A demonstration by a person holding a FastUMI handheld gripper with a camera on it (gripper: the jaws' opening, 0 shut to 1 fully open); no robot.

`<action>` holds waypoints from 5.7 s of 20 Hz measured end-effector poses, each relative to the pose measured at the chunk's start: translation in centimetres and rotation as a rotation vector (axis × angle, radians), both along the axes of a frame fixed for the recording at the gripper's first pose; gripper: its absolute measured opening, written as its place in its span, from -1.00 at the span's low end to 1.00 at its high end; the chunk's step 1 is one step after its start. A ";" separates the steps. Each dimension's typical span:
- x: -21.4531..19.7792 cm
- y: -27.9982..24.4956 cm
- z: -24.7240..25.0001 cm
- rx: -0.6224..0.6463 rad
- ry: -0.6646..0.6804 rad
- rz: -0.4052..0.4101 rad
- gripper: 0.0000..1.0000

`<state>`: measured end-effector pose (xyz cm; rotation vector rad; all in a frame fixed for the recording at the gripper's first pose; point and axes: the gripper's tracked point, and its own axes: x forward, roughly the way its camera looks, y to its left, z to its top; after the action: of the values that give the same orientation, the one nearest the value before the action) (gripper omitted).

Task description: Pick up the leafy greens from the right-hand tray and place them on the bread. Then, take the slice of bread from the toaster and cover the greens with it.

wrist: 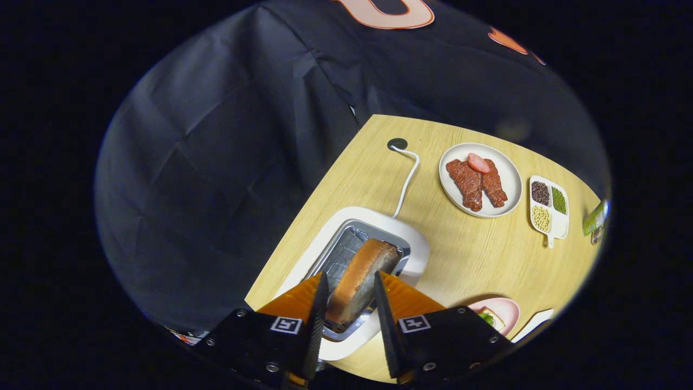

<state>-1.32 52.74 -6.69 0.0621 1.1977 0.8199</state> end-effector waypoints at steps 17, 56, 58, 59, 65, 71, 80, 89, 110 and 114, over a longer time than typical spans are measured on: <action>0.0 -5.9 5.1 0.238 -0.007 -0.081 -0.78; -4.4 -24.1 -5.7 0.475 0.167 -0.226 -0.78; -4.6 -24.1 -6.6 0.477 0.182 -0.223 -0.77; -4.9 -24.0 -7.2 0.474 0.188 -0.209 -0.78; -5.8 -24.4 -11.7 0.385 0.162 -0.166 -0.78; -5.3 -25.1 -12.7 0.362 0.135 -0.156 -0.78; -3.0 -27.1 -14.3 0.272 -0.058 -0.207 -0.29; 1.6 -30.2 -8.2 0.219 -0.452 -0.299 0.36; 5.4 -34.6 6.0 0.217 -1.079 -0.492 0.94; 5.4 -34.4 6.9 0.224 -1.100 -0.499 0.94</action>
<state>4.06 18.30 0.21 0.0731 0.0312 0.4103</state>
